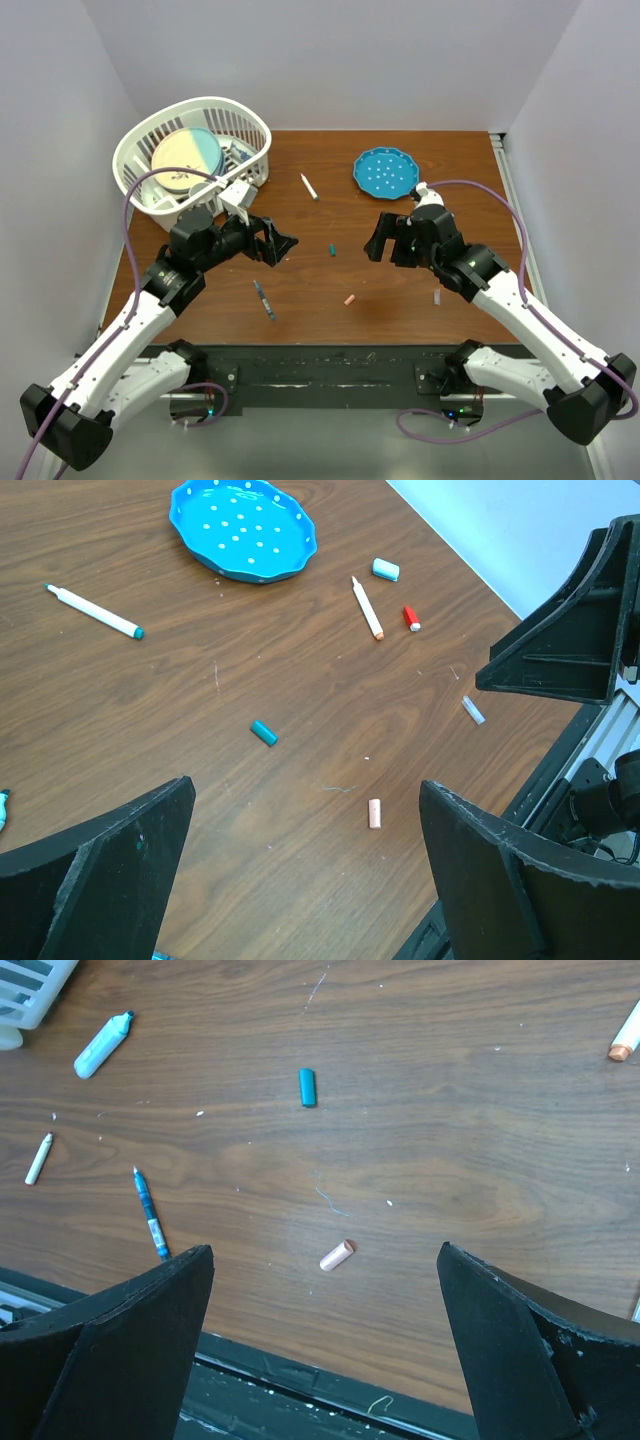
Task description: Insert the pens into the pen caps
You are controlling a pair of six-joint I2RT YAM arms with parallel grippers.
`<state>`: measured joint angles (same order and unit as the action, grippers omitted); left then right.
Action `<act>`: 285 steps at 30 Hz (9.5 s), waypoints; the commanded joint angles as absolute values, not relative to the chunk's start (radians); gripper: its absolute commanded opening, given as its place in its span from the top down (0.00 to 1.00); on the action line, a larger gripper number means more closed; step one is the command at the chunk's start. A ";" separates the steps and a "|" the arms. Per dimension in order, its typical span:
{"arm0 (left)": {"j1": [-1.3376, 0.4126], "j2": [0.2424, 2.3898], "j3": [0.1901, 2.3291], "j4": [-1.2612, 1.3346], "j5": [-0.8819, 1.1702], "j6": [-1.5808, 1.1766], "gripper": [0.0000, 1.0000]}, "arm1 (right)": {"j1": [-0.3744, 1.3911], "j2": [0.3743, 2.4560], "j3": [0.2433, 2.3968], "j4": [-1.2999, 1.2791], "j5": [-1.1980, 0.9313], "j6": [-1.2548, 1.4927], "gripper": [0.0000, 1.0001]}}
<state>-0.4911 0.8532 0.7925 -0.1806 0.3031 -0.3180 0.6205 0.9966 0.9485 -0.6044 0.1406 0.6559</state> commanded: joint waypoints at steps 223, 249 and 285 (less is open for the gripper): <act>-0.548 0.502 0.683 -0.209 -0.023 -0.357 1.00 | 0.781 1.236 0.781 -0.390 -0.367 -0.636 0.39; -0.548 0.442 0.678 -0.209 -0.074 -0.360 1.00 | 0.781 1.477 0.773 -0.281 -0.290 -0.713 0.43; -0.549 0.403 0.677 -0.222 -0.126 -0.367 1.00 | 0.795 1.674 0.969 -0.419 -0.209 -0.456 0.69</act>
